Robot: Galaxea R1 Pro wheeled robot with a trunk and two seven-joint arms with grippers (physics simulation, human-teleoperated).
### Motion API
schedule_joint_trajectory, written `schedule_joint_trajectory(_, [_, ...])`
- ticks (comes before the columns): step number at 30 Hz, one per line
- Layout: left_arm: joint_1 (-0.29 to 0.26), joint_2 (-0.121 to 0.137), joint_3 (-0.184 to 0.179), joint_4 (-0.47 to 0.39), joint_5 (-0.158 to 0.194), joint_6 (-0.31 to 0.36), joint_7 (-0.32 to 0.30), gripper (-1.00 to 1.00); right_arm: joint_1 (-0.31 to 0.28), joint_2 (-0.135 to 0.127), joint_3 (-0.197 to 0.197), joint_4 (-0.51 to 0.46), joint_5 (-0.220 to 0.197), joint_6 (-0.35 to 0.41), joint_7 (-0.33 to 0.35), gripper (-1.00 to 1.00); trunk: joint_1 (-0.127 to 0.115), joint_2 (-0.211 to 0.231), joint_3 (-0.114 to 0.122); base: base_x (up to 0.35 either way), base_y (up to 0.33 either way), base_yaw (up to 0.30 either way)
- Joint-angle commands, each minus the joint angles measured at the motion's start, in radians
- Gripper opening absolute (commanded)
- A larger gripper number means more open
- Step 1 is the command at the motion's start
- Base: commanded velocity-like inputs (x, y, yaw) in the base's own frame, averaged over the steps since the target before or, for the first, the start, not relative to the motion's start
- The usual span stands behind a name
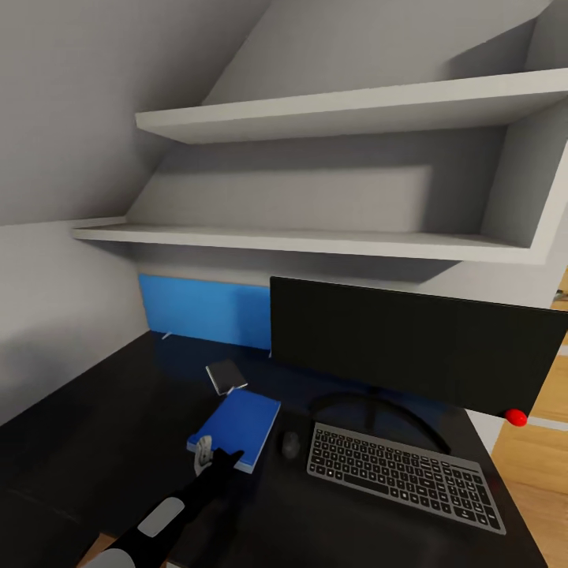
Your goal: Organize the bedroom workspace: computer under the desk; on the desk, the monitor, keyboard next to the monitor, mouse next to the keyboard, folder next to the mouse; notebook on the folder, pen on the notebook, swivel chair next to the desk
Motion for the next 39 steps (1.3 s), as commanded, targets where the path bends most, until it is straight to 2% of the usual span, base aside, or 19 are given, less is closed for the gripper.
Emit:
schedule_joint_trajectory(1, [0.000, 0.000, -0.002, 0.005, -0.002, 0.000, 0.017, -1.00, -0.001, -0.001, 0.001, -0.002, -0.018, -0.006, 0.001, 1.00, 0.000, -0.001, -0.001, 0.000, 0.000, 0.000])
schedule_joint_trajectory(24, [0.000, -0.011, -0.002, 0.008, 0.003, -0.001, 0.012, -1.00, -0.001, -0.001, 0.002, -0.002, -0.019, -0.006, 0.001, 1.00, 0.000, -0.001, -0.001, 0.000, 0.000, 0.000])
schedule_joint_trajectory(39, [0.000, -0.010, -0.001, 0.007, 0.004, 0.000, 0.012, -1.00, -0.001, -0.001, 0.002, -0.002, -0.020, 0.000, -0.004, 1.00, 0.000, -0.001, -0.001, 0.000, 0.000, -0.055])
